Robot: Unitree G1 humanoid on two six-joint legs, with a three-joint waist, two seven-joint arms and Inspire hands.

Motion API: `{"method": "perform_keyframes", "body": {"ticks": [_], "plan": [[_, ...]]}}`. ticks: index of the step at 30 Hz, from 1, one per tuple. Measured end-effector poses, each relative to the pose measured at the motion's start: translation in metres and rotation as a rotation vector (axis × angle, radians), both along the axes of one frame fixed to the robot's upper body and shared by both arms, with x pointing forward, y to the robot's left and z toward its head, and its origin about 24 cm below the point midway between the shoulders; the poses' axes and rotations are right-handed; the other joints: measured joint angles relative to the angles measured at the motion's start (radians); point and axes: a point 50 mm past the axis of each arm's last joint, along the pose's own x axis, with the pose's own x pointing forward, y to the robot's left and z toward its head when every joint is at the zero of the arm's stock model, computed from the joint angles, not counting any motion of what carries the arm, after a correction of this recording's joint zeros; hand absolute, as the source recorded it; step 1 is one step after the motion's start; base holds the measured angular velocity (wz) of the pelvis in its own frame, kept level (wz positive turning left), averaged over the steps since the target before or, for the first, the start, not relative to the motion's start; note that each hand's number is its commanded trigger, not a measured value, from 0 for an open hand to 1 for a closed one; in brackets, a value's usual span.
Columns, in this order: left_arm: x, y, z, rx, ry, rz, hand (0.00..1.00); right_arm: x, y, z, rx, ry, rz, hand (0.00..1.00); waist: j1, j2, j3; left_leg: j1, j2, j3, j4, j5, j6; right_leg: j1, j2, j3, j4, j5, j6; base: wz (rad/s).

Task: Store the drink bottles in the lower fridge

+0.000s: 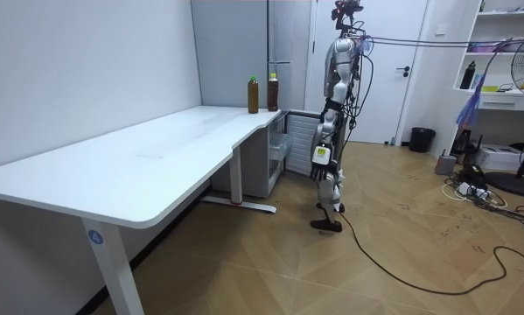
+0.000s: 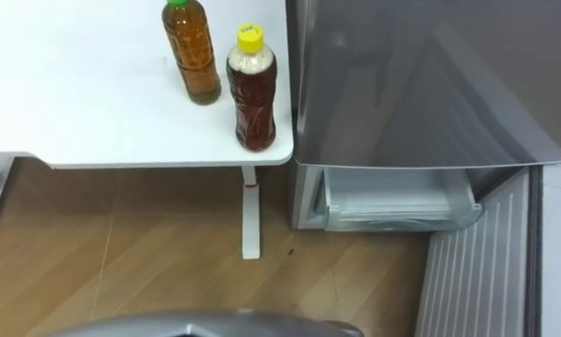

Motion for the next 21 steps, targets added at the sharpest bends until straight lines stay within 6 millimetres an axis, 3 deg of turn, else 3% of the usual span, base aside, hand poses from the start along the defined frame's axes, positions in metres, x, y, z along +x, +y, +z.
{"method": "perform_keyframes", "body": {"ticks": [5, 8, 12, 16, 21], "plan": [[-0.003, 0.001, 0.000, 0.011, -0.018, 0.096, 0.00, -0.004, 0.000, 0.000, -0.005, 0.023, -0.008, 0.00, 0.016, 0.005, -0.0008, -0.023, -0.002, -0.018, 0.040, -0.016, 0.003, 0.004, -0.001, -0.020, 0.001, -0.001, 0.002, 0.10], [-0.008, 0.003, 0.001, 0.058, -0.034, 0.200, 0.00, -0.007, -0.001, 0.001, -0.013, 0.027, -0.016, 0.00, 0.023, 0.014, -0.0062, -0.025, -0.005, -0.029, 0.049, -0.019, 0.003, 0.005, -0.001, -0.027, 0.003, -0.002, 0.003, 0.10], [-0.016, 0.012, 0.004, 0.146, -0.074, 0.461, 0.00, -0.008, -0.004, 0.001, -0.036, 0.011, -0.046, 0.00, 0.022, 0.019, -0.0061, -0.025, -0.006, -0.039, 0.043, -0.019, 0.003, 0.011, -0.001, -0.030, 0.002, -0.002, 0.003, 0.02], [-0.010, 0.018, 0.007, 0.180, -0.158, 0.659, 0.00, -0.009, -0.007, 0.002, -0.054, 0.008, -0.051, 0.00, 0.031, 0.030, -0.0024, -0.031, -0.009, -0.041, 0.043, -0.019, 0.004, 0.008, -0.006, -0.042, 0.004, -0.002, 0.004, 0.05], [0.009, 0.044, 0.021, 0.282, -0.354, 0.955, 0.00, -0.007, -0.009, 0.002, -0.057, -0.014, -0.075, 0.00, 0.048, 0.044, -0.0016, -0.013, -0.013, -0.057, 0.025, -0.015, 0.004, 0.021, -0.007, -0.050, 0.001, -0.005, 0.006, 0.03]]}}
